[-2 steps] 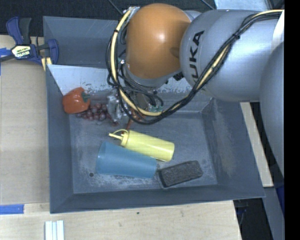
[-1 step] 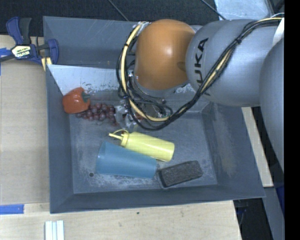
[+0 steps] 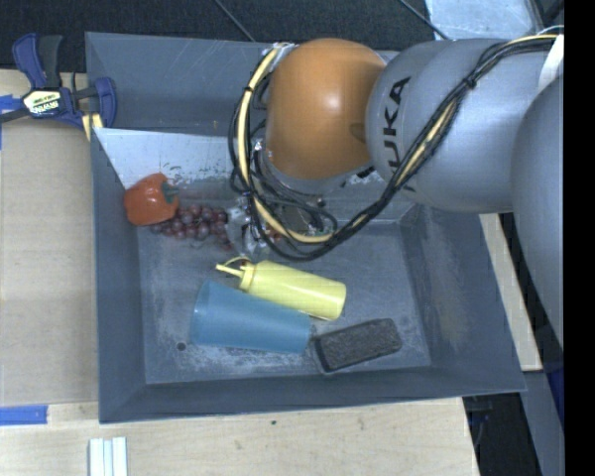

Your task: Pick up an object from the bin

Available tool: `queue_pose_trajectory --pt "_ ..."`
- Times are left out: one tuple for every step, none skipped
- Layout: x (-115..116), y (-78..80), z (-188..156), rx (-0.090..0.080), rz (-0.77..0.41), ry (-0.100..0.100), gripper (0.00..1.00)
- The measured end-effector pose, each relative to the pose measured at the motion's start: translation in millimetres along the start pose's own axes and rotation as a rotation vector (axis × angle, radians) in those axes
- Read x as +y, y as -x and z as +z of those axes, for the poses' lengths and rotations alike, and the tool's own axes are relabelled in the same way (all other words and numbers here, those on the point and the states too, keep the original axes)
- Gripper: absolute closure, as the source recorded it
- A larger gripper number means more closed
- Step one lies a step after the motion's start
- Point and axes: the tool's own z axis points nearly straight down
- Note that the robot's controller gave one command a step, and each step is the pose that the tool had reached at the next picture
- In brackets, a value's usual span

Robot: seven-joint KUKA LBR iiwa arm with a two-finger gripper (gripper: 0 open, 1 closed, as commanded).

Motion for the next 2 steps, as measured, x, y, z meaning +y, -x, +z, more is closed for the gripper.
queue_pose_trajectory --pt "-7 -4.4 4 0.002 0.198 -0.001 1.0" --pt "-30 -18.8 17 -0.002 0.035 0.0 1.0"
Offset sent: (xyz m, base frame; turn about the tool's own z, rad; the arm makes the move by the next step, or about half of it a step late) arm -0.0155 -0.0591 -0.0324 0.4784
